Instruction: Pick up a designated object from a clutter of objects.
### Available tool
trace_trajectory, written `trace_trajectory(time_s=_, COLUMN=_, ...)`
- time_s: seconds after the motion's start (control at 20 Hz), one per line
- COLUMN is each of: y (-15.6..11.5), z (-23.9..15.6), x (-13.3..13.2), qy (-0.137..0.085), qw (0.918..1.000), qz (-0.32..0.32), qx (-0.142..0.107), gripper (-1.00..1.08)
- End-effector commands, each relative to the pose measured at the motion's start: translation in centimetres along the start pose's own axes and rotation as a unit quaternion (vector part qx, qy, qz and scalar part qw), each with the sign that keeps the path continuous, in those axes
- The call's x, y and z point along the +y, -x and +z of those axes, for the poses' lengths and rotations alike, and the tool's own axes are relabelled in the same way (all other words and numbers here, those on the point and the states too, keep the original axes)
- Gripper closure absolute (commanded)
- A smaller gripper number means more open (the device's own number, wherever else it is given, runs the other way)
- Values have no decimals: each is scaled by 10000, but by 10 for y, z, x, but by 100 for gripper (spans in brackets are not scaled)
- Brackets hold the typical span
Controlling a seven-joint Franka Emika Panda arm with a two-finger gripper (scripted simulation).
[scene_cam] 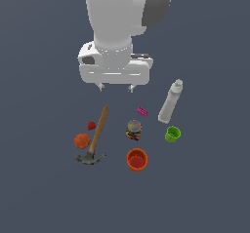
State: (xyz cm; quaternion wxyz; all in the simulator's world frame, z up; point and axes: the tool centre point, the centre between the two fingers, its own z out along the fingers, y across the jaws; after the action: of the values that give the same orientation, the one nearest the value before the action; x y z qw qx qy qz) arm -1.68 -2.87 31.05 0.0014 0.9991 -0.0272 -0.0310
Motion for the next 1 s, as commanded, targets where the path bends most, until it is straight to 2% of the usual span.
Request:
trace_trajectory(time_s=0.0, y=0, z=0, x=0, qy=0, qw=10000, qz=0, qx=0, gripper=-92)
trace_trajectory(time_s=0.6, y=2, z=-8, x=10, qy=22, qw=9999, qz=-161, qx=52, gripper=-92)
trace_trajectory(time_s=0.95, y=1, z=0, x=6, qy=34, qw=9996, qz=-257, qx=56, gripper=-92)
